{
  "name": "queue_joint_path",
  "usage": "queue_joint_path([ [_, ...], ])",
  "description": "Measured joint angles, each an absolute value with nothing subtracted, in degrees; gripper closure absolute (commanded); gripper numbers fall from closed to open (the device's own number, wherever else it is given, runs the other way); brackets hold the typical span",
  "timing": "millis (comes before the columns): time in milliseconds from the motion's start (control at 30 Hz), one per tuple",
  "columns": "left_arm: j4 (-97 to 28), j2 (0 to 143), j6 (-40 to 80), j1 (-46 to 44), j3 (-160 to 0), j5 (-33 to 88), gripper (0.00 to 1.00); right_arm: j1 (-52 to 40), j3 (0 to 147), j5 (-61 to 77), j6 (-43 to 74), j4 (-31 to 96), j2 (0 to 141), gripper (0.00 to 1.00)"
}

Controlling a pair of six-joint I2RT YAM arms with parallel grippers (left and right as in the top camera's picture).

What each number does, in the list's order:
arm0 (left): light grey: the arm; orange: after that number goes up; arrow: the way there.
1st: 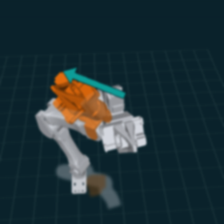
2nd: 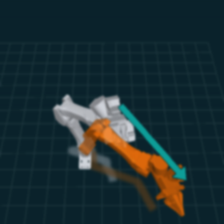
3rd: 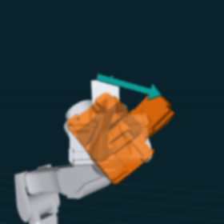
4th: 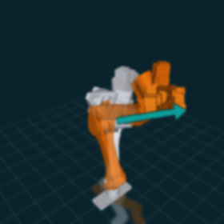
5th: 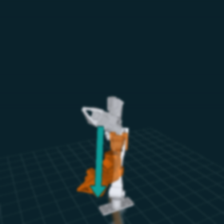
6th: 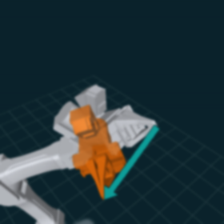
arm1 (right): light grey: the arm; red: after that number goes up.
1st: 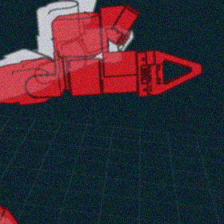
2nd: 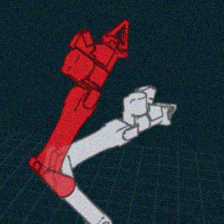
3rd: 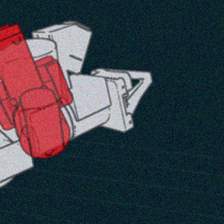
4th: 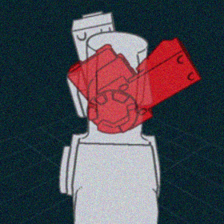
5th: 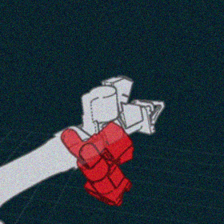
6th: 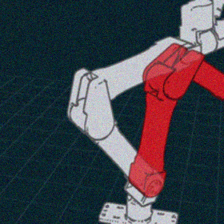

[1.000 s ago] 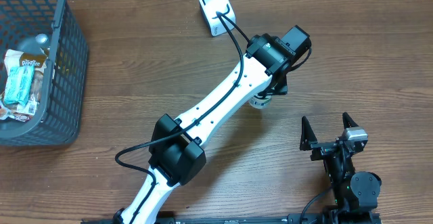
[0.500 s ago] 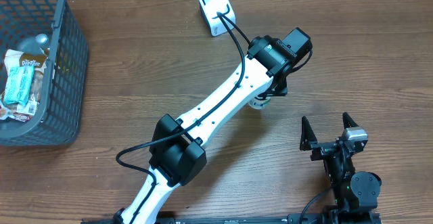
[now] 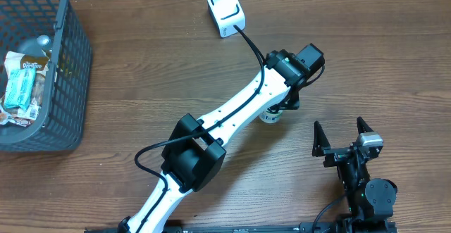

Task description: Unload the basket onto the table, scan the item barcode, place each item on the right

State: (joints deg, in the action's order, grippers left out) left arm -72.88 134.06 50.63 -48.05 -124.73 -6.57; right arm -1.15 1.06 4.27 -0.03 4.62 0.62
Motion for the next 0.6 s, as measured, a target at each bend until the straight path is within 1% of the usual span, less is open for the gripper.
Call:
queue_joint_path([
  [233,-71.8,134.1,50.7,-48.0,-123.7,-6.0,0.62,-1.1,1.1,4.3,0.0,4.6,0.6,0.00],
  [333,-70.8,134.1,50.7,-48.3,-122.2,-6.0,0.60,-1.1,1.1,4.3,0.0,4.6,0.6,0.00],
  [367,-70.6,134.1,50.7,-48.4,-121.8,-6.0,0.52,-1.1,1.1,4.3,0.0,4.6,0.6,0.00],
  [433,-70.7,134.1,50.7,-48.6,-121.3,-6.0,0.46,-1.1,1.1,4.3,-0.1,4.6,0.6,0.00],
  [500,-70.6,134.1,50.7,-48.7,-121.1,-6.0,0.43,-1.1,1.1,4.3,0.0,4.6,0.6,0.00],
  [533,-70.6,134.1,50.7,-48.8,-121.1,-6.0,0.38,-1.1,1.1,4.3,0.0,4.6,0.6,0.00],
  [567,-70.6,134.1,50.7,-48.8,-121.1,-6.0,0.32,-1.1,1.1,4.3,0.0,4.6,0.6,0.00],
  [600,-70.6,134.1,50.7,-48.8,-121.1,-6.0,0.29,-1.1,1.1,4.3,0.0,4.6,0.6,0.00],
])
